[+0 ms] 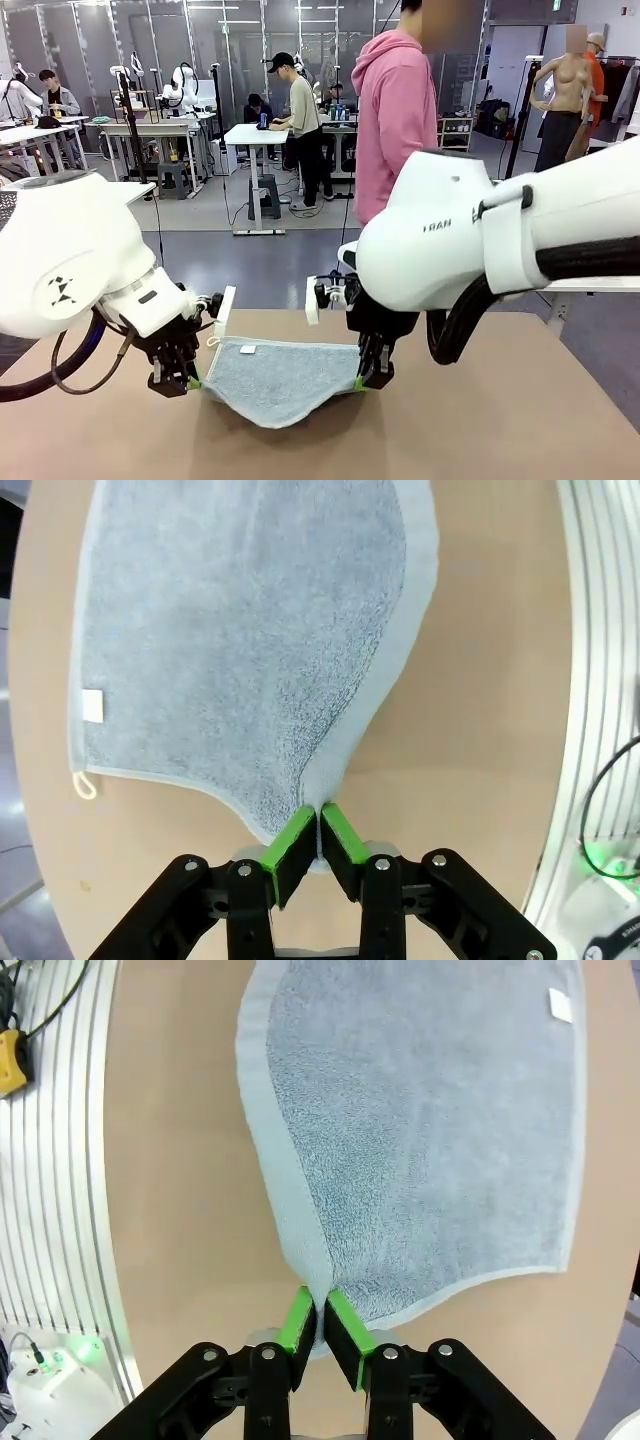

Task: Fold the towels and place them in the basket.
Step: When a person lays out a Towel with hook on the table, fold it in half twice.

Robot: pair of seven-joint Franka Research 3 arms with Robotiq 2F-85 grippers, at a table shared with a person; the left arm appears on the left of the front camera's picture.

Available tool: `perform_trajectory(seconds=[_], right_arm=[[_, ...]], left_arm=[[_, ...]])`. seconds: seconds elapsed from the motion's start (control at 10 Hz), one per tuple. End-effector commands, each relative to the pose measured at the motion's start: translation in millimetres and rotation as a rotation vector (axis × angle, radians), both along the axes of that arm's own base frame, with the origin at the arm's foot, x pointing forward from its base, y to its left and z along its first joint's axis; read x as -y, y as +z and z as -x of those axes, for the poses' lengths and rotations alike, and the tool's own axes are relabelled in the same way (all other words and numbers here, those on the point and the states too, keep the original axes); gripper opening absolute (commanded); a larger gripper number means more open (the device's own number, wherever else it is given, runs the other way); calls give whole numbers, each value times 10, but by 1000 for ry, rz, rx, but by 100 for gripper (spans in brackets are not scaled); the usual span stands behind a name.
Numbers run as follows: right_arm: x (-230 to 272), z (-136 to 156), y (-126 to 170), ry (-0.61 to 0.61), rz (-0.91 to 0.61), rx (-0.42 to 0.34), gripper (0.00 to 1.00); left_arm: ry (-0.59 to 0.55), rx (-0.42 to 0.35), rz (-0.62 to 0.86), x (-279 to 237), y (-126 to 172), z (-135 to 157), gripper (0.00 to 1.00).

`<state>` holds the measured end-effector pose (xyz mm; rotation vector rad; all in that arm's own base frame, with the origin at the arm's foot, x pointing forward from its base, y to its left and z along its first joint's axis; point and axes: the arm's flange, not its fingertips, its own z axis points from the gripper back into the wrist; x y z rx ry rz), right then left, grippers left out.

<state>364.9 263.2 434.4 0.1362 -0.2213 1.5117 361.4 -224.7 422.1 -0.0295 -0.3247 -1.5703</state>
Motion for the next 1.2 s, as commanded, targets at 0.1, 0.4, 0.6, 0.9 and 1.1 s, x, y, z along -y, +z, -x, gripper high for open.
perform_trajectory(seconds=[0.1,0.4,0.6,0.9,1.1], right_arm=[[70,-354,-1,-21,-10,-43,11],[15,-843,-58,-13,-7,-42,11],[-53,-1231,-168,-30,0,-62,11],[7,-1721,-311,-46,53,-142,11],[106,-2091,-427,-55,68,-176,11]], left_arm=[[35,28,32,44,133,-206,10],[40,37,70,62,116,-858,10],[19,-76,58,93,17,-1416,10],[40,-131,29,54,-74,-1890,10],[65,-166,25,43,-166,-2175,10]])
